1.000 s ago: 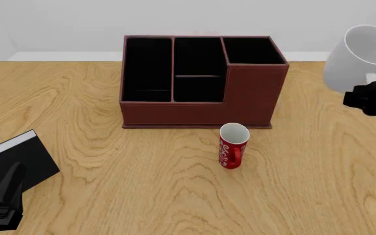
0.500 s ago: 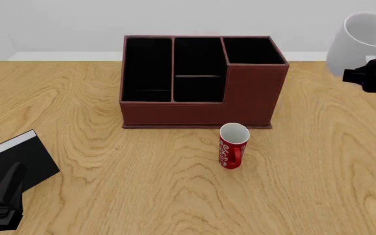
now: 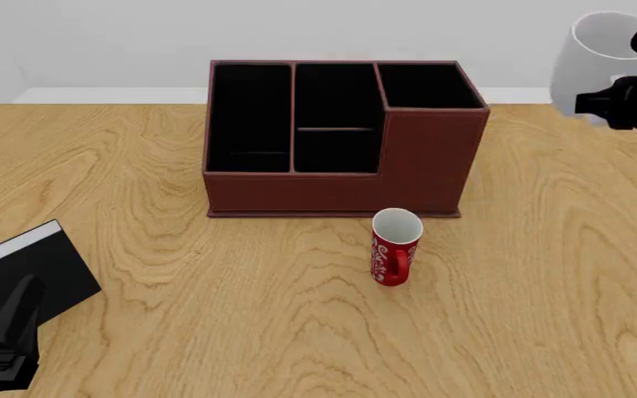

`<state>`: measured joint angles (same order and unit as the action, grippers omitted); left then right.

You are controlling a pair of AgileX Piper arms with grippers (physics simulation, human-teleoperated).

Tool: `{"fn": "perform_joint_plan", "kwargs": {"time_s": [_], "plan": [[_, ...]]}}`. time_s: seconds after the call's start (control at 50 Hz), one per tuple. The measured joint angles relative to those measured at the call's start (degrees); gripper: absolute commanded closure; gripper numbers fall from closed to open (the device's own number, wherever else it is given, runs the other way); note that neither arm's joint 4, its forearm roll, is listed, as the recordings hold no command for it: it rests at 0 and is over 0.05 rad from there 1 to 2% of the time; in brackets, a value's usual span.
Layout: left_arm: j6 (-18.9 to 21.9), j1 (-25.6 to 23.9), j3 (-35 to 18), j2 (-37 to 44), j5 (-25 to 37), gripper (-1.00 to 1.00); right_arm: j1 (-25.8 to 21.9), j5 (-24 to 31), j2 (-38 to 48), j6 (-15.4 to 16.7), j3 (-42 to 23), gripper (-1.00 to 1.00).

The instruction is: Pick up the white mug and place it to the right of the caddy.

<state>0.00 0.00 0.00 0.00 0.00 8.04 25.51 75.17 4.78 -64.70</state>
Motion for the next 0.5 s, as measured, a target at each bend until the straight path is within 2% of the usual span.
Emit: {"fn": "perform_joint_plan", "kwargs": {"time_s": [0.5], "plan": [[0.0, 0.0, 0.0, 0.0, 0.0, -1.0, 0.24, 2.81, 10.79, 0.06, -8.1, 1.0]]}}
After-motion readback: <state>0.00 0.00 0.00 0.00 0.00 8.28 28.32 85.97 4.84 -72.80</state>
